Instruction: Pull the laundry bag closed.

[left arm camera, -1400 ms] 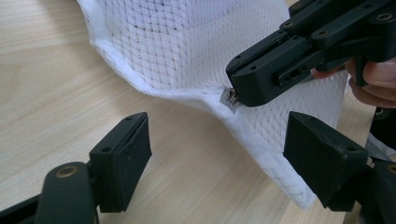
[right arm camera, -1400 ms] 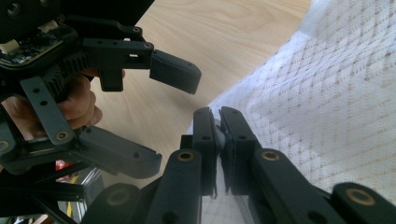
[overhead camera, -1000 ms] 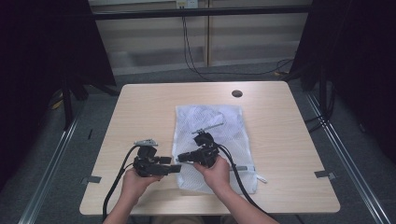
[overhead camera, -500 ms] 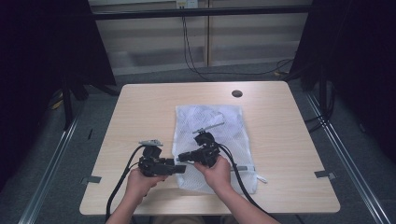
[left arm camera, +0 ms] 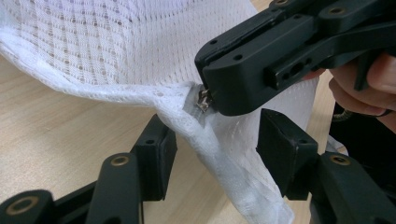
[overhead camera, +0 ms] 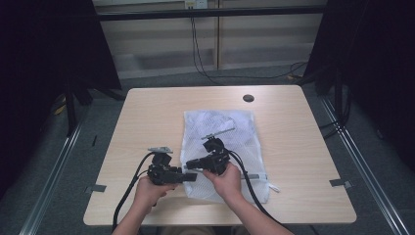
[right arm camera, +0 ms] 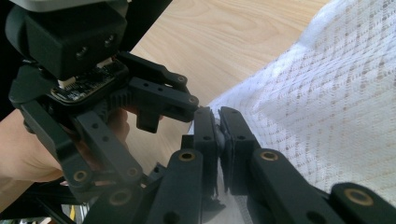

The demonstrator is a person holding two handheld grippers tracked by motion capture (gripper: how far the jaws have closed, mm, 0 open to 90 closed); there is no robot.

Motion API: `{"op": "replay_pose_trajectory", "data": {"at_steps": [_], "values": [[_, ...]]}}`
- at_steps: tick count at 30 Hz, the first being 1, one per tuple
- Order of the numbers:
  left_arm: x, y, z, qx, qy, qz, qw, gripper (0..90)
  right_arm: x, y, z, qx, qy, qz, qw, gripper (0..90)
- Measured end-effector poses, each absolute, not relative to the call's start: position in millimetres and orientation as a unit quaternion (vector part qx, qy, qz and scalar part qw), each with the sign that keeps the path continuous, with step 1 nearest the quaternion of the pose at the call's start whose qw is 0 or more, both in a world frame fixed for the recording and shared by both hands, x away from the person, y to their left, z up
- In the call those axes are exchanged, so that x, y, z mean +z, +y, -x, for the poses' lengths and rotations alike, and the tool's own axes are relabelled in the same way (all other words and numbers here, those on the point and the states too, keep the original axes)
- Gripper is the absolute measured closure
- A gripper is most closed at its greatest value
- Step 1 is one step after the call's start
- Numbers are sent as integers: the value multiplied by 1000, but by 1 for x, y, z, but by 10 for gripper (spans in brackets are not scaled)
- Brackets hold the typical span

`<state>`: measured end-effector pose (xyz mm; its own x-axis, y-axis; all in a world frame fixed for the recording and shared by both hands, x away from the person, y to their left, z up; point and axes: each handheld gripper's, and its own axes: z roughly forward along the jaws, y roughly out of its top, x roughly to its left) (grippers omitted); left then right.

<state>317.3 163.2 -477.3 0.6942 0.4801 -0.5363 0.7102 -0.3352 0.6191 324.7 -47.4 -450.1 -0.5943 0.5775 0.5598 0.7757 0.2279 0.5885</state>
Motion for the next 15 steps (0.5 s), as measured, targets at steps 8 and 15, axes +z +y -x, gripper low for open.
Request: {"op": "replay_pose_trajectory", "data": {"at_steps": [8, 15], "values": [[-478, 162, -318, -133, 370, -804, 446, 557, -450, -47, -325, -445, -775, 435, 112, 857], [-479, 162, -318, -136, 365, -804, 449, 672, -449, -46, -325, -445, -775, 434, 112, 858]]}}
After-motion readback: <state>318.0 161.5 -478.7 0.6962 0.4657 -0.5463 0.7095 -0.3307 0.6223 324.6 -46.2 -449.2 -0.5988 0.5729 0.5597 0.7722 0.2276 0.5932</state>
